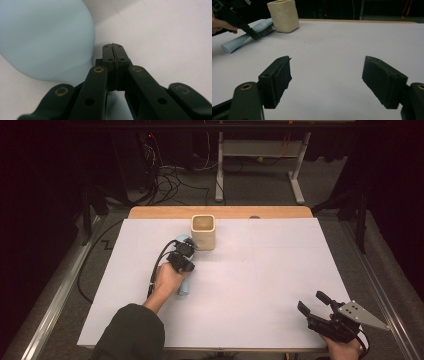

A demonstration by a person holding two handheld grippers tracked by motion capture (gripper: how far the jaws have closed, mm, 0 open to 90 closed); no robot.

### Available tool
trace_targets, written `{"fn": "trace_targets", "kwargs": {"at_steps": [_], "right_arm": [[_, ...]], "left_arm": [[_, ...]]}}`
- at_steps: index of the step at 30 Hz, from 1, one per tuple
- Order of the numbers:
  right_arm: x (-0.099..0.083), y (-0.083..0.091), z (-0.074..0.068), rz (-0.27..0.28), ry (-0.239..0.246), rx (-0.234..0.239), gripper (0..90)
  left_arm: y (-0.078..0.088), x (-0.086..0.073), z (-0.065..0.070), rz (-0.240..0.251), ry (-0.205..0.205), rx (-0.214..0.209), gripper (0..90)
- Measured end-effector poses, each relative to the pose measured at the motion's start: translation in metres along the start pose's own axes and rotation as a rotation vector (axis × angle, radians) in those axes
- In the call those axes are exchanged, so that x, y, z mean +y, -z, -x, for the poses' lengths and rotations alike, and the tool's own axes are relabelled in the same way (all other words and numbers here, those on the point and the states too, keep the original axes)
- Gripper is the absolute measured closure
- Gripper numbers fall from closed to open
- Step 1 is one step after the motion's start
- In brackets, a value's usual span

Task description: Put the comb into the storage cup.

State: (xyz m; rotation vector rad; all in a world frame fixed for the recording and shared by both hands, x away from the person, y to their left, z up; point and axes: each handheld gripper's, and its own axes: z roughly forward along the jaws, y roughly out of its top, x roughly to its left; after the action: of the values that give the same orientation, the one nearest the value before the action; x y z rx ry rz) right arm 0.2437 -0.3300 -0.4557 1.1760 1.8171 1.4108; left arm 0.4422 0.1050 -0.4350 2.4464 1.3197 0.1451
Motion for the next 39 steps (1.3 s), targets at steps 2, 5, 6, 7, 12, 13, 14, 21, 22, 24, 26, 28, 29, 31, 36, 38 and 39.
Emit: {"fn": "trace_targets", "kwargs": {"at_steps": [2, 5, 6, 7, 12, 13, 14, 21, 22, 24, 26, 28, 29, 31, 36, 38, 39], "right_arm": [[0.0, 0.0, 0.0, 0.002, -0.001, -0.001, 23.7], [0.0, 0.0, 0.0, 0.001, -0.001, 0.0, 23.8], [0.0, 0.0, 0.0, 0.002, -0.002, -0.001, 23.7], [0.0, 0.0, 0.0, 0.001, -0.003, -0.001, 23.7], [0.0, 0.0, 0.0, 0.0, -0.002, -0.003, 23.7], [0.0, 0.0, 0.0, 0.001, -0.001, -0.003, 23.7], [0.0, 0.0, 0.0, 0.001, -0.001, -0.004, 23.7], [0.0, 0.0, 0.0, 0.002, 0.001, -0.004, 23.7], [0.0, 0.0, 0.0, 0.002, 0.0, -0.004, 23.7], [0.0, 0.0, 0.0, 0.002, -0.001, -0.004, 23.8], [0.0, 0.0, 0.0, 0.001, -0.001, -0.004, 23.7], [0.0, 0.0, 0.0, 0.001, -0.001, -0.004, 23.8], [0.0, 0.0, 0.0, 0.0, -0.002, -0.004, 23.7], [0.0, 0.0, 0.0, 0.0, -0.003, -0.004, 23.8], [0.0, 0.0, 0.0, -0.003, -0.003, -0.009, 23.8], [0.0, 0.0, 0.0, -0.002, -0.001, -0.009, 23.7], [0.0, 0.0, -0.001, -0.002, 0.0, -0.009, 23.7]], "left_arm": [[0.0, -0.001, -0.001, -0.001, 0.002, 0.0, 89.5], [0.001, -0.002, -0.002, -0.003, 0.001, 0.0, 89.4], [0.001, -0.003, -0.002, -0.004, 0.003, -0.002, 89.4], [0.002, -0.003, -0.002, -0.004, 0.002, 0.0, 89.4], [0.004, -0.006, -0.004, -0.006, 0.003, 0.001, 89.5], [0.004, -0.007, -0.004, -0.006, 0.003, 0.001, 89.5], [0.004, -0.008, -0.004, -0.002, 0.003, 0.0, 89.4], [0.004, -0.012, -0.004, -0.002, 0.005, -0.004, 89.4], [0.004, -0.013, -0.004, 0.0, 0.006, -0.002, 89.4], [0.005, -0.013, -0.005, -0.005, 0.005, -0.002, 89.5], [0.005, -0.014, -0.005, -0.005, 0.005, -0.003, 89.5], [0.005, -0.016, -0.005, -0.005, 0.007, -0.005, 89.5], [0.005, -0.016, -0.005, -0.009, 0.006, -0.005, 89.4], [0.005, -0.017, -0.006, -0.007, 0.008, -0.005, 89.4], [0.005, -0.019, -0.006, -0.014, -0.003, 0.005, 89.5], [0.006, -0.02, -0.007, -0.011, 0.001, 0.006, 89.4], [0.007, -0.02, -0.008, -0.013, 0.002, 0.008, 89.5]]}}
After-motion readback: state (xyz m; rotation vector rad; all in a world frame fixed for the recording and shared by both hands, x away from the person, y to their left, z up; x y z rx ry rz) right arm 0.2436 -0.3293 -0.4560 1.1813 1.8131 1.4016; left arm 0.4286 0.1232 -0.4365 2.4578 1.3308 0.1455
